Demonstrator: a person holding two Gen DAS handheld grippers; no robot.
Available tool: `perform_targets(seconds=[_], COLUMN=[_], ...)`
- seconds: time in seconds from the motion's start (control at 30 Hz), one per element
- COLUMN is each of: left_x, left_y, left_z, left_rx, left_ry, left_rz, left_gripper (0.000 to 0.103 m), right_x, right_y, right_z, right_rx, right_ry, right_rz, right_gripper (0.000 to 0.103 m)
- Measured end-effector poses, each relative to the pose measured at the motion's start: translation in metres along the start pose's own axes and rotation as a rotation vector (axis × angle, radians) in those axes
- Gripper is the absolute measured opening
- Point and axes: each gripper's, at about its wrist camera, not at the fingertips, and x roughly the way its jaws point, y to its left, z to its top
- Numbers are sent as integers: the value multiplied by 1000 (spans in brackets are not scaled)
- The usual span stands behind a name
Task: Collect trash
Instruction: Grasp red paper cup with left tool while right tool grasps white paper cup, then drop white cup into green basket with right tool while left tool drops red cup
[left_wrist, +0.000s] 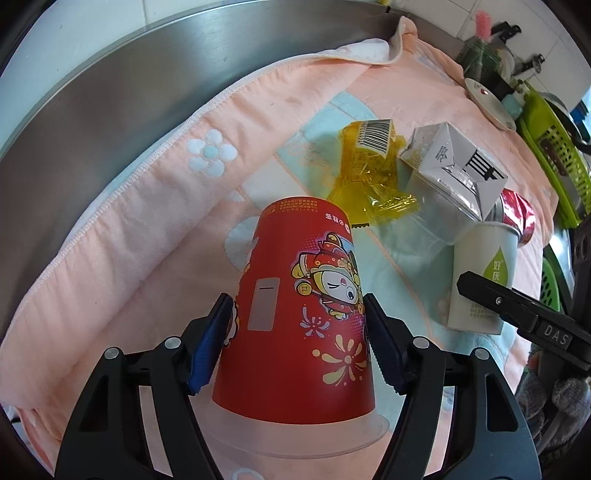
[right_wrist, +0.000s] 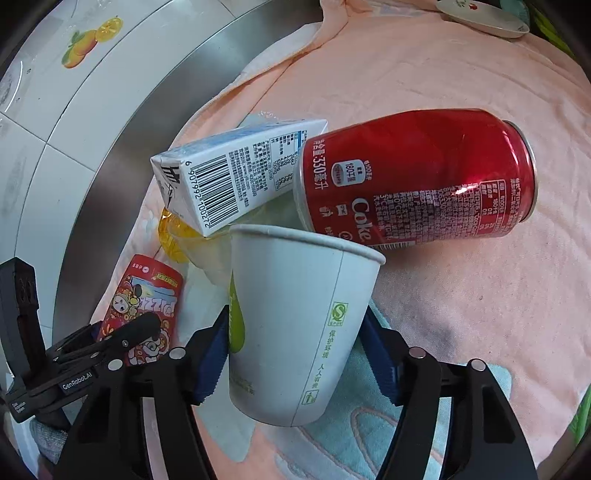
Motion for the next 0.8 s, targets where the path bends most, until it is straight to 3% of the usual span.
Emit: perform_targets(seconds=[0.4, 0.8], left_x=[-22, -46], left_y=[-15, -48], left_z=[-19, -58], left_rx=[4, 10], left_ry=[-53, -81], left_rz=[-25, -104], left_gripper=[68, 68], right_x=[-39, -126], right_y=[-13, -71], right_z=[-30, -74], right_rx=[-57, -71], right_ry=[-23, -129], right_rz=[43, 3], right_gripper=[64, 64])
